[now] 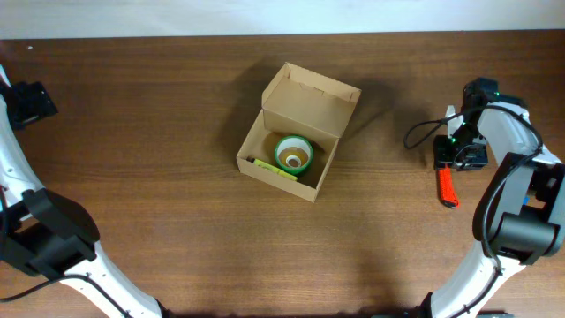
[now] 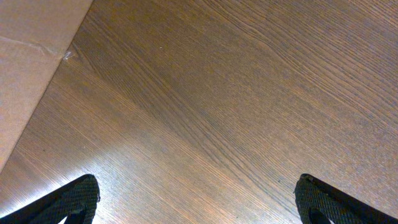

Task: Pack container
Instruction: 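Lift the red box cutter off the table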

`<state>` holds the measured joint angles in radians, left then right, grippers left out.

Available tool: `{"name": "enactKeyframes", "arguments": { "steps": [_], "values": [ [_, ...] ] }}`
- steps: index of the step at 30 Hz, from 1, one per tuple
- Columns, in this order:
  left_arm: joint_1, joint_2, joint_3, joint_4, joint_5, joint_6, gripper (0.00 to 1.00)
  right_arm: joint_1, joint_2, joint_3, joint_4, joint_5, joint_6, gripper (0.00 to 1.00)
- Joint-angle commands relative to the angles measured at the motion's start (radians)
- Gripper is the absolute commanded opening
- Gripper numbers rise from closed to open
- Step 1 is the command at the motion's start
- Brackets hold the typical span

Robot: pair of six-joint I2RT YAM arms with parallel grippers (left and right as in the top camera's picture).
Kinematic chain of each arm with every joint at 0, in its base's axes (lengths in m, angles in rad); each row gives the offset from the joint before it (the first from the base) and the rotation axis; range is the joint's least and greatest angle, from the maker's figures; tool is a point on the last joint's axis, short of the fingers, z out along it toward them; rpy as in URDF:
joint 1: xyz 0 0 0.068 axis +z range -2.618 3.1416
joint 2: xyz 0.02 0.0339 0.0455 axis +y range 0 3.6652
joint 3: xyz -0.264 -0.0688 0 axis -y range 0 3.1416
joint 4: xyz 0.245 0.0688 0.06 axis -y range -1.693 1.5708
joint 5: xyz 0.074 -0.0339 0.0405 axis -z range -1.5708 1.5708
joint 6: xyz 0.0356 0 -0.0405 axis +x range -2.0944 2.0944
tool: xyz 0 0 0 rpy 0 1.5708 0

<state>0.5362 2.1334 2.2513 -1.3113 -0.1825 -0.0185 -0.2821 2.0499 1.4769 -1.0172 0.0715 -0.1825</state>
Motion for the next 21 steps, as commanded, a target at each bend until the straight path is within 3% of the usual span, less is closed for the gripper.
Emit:
{"name": "enactKeyframes", "arguments": {
  "steps": [1,7,8,11,16,21],
  "values": [
    [0.003,-0.019,-0.008,0.002,0.003,0.012,1.00,-0.009,0.018,-0.028,0.000,0.019,-0.002,0.52],
    [0.003,-0.018,-0.008,0.002,0.003,0.012,1.00,-0.009,0.018,-0.128,0.023,0.019,0.000,0.49],
    [0.003,-0.018,-0.008,0.002,0.003,0.012,1.00,-0.009,0.018,-0.132,0.023,0.019,0.000,0.42],
    [0.003,-0.018,-0.008,0.002,0.003,0.012,1.00,-0.009,0.018,-0.132,0.038,0.019,0.034,0.05],
    [0.003,-0.019,-0.008,0.002,0.003,0.012,1.00,-0.009,0.018,-0.109,0.045,-0.044,0.034,0.04],
    [0.003,-0.018,-0.008,0.002,0.003,0.012,1.00,-0.003,0.016,0.093,-0.041,-0.145,0.068,0.04]
  ]
}}
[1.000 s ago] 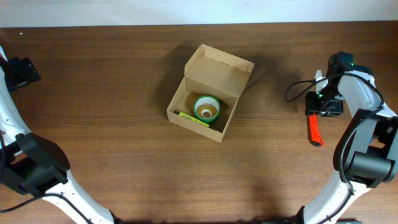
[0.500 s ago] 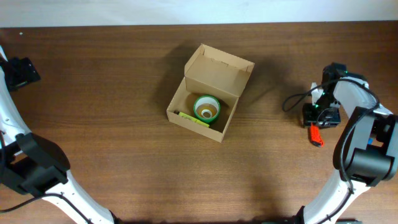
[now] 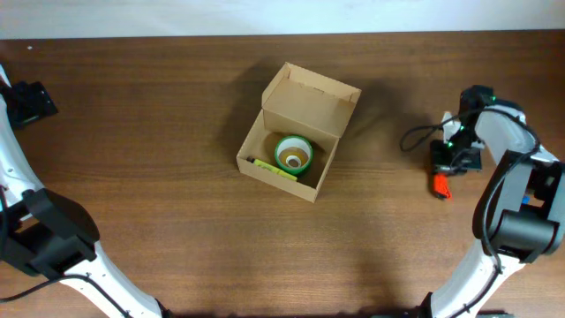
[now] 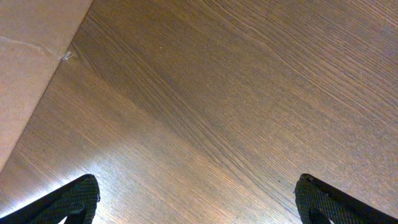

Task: Pack container
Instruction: 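Lift the red box cutter off the table, then carry the red box cutter into the box beside the highlighter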

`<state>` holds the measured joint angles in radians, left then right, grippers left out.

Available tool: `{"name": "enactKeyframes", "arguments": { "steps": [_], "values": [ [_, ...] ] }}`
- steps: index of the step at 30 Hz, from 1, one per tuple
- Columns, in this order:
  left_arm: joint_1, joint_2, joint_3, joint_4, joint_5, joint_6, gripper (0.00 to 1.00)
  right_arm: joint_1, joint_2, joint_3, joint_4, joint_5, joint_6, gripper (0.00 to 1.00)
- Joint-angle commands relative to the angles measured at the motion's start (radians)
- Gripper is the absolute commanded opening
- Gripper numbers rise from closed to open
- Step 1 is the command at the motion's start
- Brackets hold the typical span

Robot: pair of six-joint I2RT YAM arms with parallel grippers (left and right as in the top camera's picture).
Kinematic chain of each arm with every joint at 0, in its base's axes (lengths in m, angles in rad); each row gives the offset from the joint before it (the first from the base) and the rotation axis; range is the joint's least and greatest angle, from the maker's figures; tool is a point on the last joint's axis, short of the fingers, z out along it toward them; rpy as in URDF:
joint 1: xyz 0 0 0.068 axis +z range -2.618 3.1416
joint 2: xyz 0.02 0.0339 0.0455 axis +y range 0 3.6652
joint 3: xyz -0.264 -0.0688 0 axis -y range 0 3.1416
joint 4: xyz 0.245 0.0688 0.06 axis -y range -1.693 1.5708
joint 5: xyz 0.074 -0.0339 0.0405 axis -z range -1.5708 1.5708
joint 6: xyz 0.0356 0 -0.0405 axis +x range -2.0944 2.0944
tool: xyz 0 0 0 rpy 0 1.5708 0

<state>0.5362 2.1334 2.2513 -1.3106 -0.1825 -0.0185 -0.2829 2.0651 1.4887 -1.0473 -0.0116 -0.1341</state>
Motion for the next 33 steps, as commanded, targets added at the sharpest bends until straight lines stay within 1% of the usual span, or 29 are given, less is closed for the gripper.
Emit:
{"name": "enactKeyframes", "arguments": {
  "steps": [1,2,5,7,10,12,13,17,19,25,29,33],
  "values": [
    [0.003,-0.019,-0.008,0.001,0.003,0.012,1.00,0.002,0.001,0.145,-0.045,-0.068,0.039,0.04],
    [0.003,-0.019,-0.008,0.001,0.003,0.012,1.00,0.007,0.001,0.205,-0.074,-0.073,0.064,0.04],
    [0.003,-0.019,-0.008,0.001,0.003,0.012,1.00,0.056,0.000,0.424,-0.174,-0.116,0.077,0.04],
    [0.003,-0.018,-0.008,0.001,0.003,0.012,1.00,0.134,0.000,0.592,-0.230,-0.116,0.084,0.04],
    [0.003,-0.018,-0.008,0.001,0.003,0.012,1.00,0.301,0.000,0.845,-0.251,-0.108,0.077,0.04],
    [0.003,-0.019,-0.008,0.001,0.003,0.012,1.00,0.451,0.000,0.973,-0.252,-0.096,-0.022,0.04],
    [0.003,-0.018,-0.008,0.001,0.003,0.012,1.00,0.526,0.000,0.998,-0.264,-0.066,-0.079,0.04],
    [0.003,-0.018,-0.008,0.001,0.003,0.012,1.00,0.771,0.003,0.966,-0.330,0.009,-0.254,0.03],
    [0.003,-0.018,-0.008,0.001,0.003,0.012,1.00,0.832,0.006,0.919,-0.343,0.017,-0.260,0.04],
    [0.003,-0.019,-0.008,0.001,0.003,0.012,1.00,0.880,0.006,0.679,-0.344,0.019,-0.262,0.04],
    [0.003,-0.018,-0.008,0.001,0.003,0.012,1.00,0.919,0.007,0.521,-0.263,0.006,-0.251,0.04],
    [0.003,-0.018,-0.008,0.001,0.003,0.012,1.00,0.921,0.054,0.474,-0.214,-0.006,-0.231,0.03]
  ]
}}
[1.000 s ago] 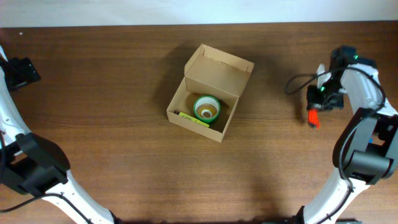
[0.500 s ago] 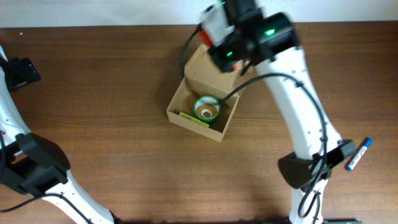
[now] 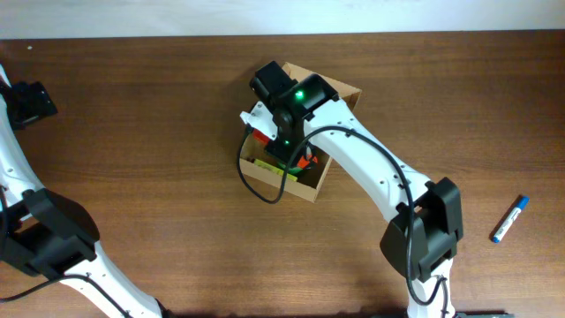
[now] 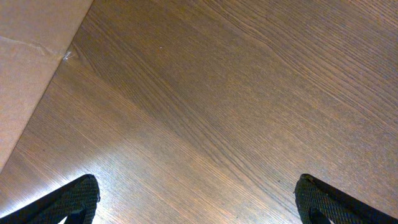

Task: Pack container
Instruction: 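Carry the red box cutter into the box beside the highlighter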

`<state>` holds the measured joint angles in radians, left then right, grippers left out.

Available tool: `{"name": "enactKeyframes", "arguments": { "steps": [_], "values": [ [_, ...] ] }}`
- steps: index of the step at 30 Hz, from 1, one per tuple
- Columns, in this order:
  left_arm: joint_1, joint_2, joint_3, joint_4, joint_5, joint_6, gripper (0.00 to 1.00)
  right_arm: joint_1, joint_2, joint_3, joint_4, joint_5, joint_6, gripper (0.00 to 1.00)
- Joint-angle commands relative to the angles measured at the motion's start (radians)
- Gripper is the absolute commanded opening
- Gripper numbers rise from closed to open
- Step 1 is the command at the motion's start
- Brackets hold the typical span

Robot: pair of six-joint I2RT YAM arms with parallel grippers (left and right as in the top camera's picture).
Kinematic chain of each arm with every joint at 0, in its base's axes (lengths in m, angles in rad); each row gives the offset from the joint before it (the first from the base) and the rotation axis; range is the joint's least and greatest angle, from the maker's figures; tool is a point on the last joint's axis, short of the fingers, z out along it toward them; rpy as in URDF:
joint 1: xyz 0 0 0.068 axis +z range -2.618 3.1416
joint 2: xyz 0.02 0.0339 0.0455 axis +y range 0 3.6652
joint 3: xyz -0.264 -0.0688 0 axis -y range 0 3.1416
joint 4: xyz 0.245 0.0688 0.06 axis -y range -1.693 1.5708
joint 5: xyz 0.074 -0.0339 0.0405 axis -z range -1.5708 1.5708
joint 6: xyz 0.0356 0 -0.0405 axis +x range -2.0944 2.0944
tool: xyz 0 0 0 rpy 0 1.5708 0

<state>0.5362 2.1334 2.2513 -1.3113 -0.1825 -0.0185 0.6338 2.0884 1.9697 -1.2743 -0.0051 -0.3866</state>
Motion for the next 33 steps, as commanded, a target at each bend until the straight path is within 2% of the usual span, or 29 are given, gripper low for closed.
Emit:
{"name": "enactKeyframes", "arguments": {
  "steps": [1,7,24,26,27,29,33],
  "values": [
    [0.003,-0.019,-0.008,0.002,0.003,0.012,1.00,0.004,0.045,-0.007,0.019,-0.015,0.021,0.04],
    [0.003,-0.018,-0.008,0.002,0.003,0.012,1.00,0.008,0.155,-0.008,0.036,-0.074,0.028,0.04],
    [0.003,-0.019,-0.008,0.002,0.003,0.012,1.00,0.021,0.159,-0.054,0.043,-0.134,0.024,0.04],
    [0.003,-0.018,-0.008,0.002,0.003,0.012,1.00,0.021,0.159,-0.054,0.042,-0.134,0.024,0.16],
    [0.003,-0.018,-0.008,0.002,0.003,0.012,1.00,0.021,0.159,-0.054,0.042,-0.134,0.024,0.27],
    [0.003,-0.018,-0.008,0.002,0.003,0.012,1.00,0.021,0.159,-0.054,0.042,-0.134,0.024,0.37],
    [0.003,-0.019,-0.008,0.002,0.003,0.012,1.00,0.021,0.159,-0.054,0.042,-0.134,0.024,0.39]
  ]
}}
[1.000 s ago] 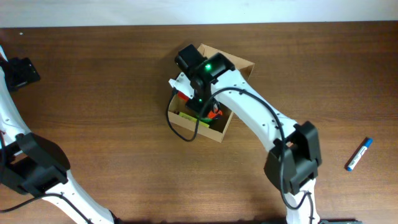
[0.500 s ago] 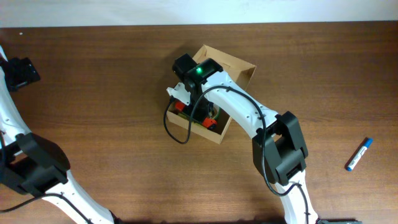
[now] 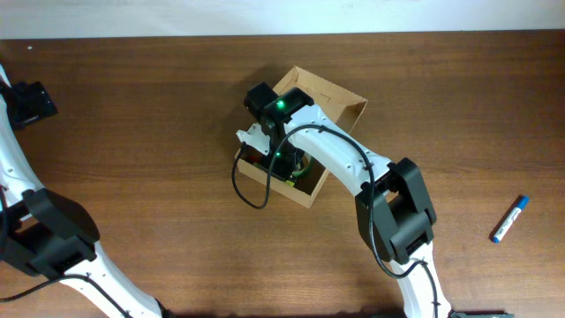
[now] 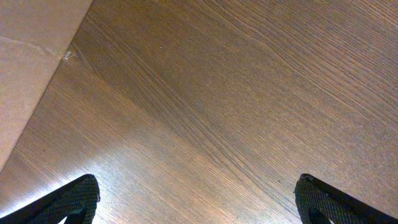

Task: Pack container
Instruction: 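Carry the red box cutter into the box beside the highlighter, then open the right gripper and withdraw it from the box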

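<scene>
An open cardboard box (image 3: 340,106) sits mid-table in the overhead view, its lid flap standing at the back. My right gripper (image 3: 275,157) reaches down into the box from above. The wrist covers its fingers and most of the box's contents, so its state does not show. A sliver of green (image 3: 298,164) peeks out beside the wrist. My left gripper (image 3: 32,102) rests at the far left edge, far from the box. In the left wrist view the left gripper (image 4: 198,194) is open over bare wood, holding nothing.
A blue and white marker (image 3: 509,219) lies on the table at the far right. A tan cardboard-coloured surface (image 4: 28,68) fills the top left corner of the left wrist view. The wooden table (image 3: 159,221) spreads around the box.
My right gripper sits lower and further left inside the box, and the red item no longer shows. The box has turned slightly. The left arm has not moved.
My right gripper stood at the far right over a red-handled item, then was down on it. Later it was over the box with red showing at its fingers, and a marker lay where the arm had been. Now it is deep in the box.
</scene>
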`<state>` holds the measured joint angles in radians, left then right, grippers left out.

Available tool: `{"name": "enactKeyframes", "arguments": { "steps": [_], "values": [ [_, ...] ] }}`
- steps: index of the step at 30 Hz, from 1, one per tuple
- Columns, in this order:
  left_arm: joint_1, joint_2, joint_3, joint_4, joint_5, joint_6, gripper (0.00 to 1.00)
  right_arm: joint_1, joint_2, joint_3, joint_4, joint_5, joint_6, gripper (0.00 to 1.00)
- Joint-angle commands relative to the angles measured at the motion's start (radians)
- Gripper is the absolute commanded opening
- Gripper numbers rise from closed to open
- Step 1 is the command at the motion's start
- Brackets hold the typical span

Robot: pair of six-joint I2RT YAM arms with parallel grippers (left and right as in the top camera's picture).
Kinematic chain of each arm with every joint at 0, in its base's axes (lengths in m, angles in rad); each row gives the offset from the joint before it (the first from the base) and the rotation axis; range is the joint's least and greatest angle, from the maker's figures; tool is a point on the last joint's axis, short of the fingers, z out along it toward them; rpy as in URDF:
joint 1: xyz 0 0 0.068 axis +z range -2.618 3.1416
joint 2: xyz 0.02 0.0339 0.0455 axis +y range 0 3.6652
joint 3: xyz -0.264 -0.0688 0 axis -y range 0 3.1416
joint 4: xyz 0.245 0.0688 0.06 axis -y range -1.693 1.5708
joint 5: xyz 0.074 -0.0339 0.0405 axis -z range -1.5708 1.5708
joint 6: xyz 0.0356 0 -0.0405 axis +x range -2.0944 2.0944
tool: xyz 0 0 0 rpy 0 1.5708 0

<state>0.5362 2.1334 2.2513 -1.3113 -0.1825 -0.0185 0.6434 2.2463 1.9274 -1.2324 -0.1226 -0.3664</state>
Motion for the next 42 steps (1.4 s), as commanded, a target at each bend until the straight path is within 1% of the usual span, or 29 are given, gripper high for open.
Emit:
{"name": "enactKeyframes", "arguments": {
  "steps": [1,10,13,15,21,27,28,29,30,31,37,42],
  "values": [
    [0.003,-0.019,-0.008,0.002,0.003,0.012,1.00,0.011,0.001,-0.012,0.000,-0.016,0.004,0.39],
    [0.003,-0.019,-0.008,0.002,0.003,0.012,1.00,0.011,0.000,-0.005,0.008,0.003,0.004,0.39],
    [0.003,-0.018,-0.008,0.002,0.003,0.012,1.00,0.010,0.000,0.031,0.005,0.010,0.004,0.39],
    [0.003,-0.018,-0.008,0.002,0.003,0.012,1.00,0.009,0.000,0.068,-0.005,0.050,0.004,0.39],
    [0.003,-0.019,-0.008,0.002,0.003,0.012,1.00,-0.030,-0.013,0.076,-0.012,0.051,0.016,0.40],
    [0.003,-0.019,-0.008,0.002,0.003,0.012,1.00,-0.031,-0.018,0.185,-0.039,0.053,0.034,0.40],
    [0.003,-0.018,-0.008,0.002,0.003,0.012,1.00,-0.031,-0.018,0.201,-0.047,0.056,0.034,0.35],
    [0.003,-0.019,-0.008,0.002,0.003,0.012,1.00,-0.031,-0.018,0.203,-0.049,0.056,0.035,0.14],
    [0.003,-0.018,-0.008,0.002,0.003,0.012,1.00,-0.031,-0.018,0.203,-0.059,0.056,0.042,0.04],
    [0.003,-0.018,-0.008,0.002,0.003,0.012,1.00,-0.031,-0.018,0.203,-0.064,0.055,0.062,0.04],
    [0.003,-0.019,-0.008,0.002,0.003,0.012,1.00,-0.030,-0.017,0.193,-0.104,0.050,0.069,0.04],
    [0.003,-0.018,-0.008,0.002,0.003,0.012,1.00,-0.026,-0.017,0.068,-0.081,0.045,0.078,0.04]
  ]
}}
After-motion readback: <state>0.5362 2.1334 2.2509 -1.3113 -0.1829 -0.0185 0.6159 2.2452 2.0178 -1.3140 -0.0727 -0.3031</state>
